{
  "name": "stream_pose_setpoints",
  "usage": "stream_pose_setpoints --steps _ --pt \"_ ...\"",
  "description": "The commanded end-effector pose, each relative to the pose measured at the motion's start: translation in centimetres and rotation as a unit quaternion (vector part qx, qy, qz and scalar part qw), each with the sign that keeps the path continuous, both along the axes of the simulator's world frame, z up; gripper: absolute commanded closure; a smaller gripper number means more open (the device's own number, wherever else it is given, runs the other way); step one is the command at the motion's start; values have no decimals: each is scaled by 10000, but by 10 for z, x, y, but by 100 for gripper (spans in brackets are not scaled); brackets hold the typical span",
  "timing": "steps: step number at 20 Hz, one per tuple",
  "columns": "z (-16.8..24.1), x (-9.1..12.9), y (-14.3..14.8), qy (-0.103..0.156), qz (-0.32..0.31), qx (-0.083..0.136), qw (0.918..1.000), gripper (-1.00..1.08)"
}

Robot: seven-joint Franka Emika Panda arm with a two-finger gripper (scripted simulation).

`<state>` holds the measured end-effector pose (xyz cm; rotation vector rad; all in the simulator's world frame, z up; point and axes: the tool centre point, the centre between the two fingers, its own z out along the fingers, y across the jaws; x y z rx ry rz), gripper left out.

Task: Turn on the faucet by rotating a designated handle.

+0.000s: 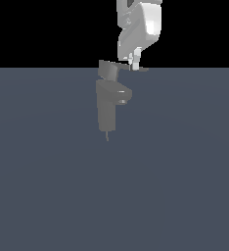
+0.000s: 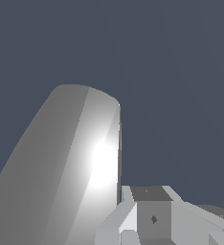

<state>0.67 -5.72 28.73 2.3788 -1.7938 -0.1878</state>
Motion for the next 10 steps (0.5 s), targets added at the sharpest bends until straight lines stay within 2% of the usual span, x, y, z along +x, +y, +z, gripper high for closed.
stream_pose_setpoints --steps 1,10 --pt "-1 5 -25 -13 -169 -42 9998 108" --pt "-2 22 -41 -26 -201 -44 9998 108"
